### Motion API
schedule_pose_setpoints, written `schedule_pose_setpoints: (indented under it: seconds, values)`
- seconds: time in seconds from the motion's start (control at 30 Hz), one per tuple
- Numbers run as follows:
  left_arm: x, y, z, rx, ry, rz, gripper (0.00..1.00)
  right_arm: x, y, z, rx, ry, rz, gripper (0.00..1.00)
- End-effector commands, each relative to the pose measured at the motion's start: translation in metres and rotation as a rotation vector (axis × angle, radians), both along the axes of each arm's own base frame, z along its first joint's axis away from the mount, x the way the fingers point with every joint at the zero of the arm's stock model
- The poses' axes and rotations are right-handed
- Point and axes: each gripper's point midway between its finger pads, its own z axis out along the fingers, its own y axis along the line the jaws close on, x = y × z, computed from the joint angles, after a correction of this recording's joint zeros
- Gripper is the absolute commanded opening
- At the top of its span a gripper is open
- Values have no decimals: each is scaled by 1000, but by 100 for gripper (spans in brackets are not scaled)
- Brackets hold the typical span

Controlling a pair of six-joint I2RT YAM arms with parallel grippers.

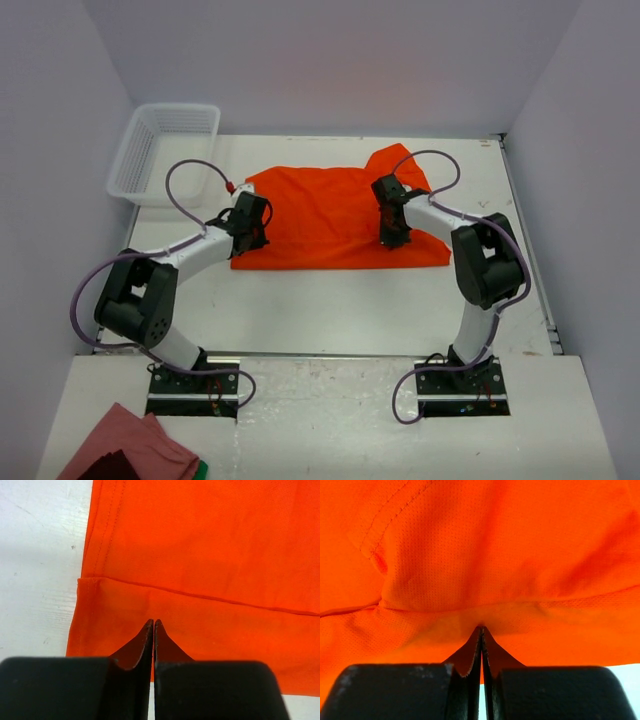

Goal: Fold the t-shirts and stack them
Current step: Fold the flattened tshirt in 1/3 of the way

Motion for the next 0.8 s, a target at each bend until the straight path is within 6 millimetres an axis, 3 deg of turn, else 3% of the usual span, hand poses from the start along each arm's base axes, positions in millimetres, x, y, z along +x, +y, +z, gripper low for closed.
schedule_pose_setpoints:
  seconds: [0.0,0.17,0.27,0.4,0.6,0.77]
  values:
    - [9,0,-10,10,0,21,0,11,14,6,38,-34,-21,0]
    - [16,-6,-31,9,40,18,0,6,14,5,43,-18,-34,0]
    - [23,-5,-32,17,42,32,0,2,13,5,41,-8,-39,0]
    - [29,9,-39,17,60,76,0,-5,9,2,31,18,-47,0]
    - [26,31,-38,12,55,122,0,-14,8,1,31,47,-56,0]
    - [31,35,-29,9,36,121,0,-28,15,-2,33,84,-46,0]
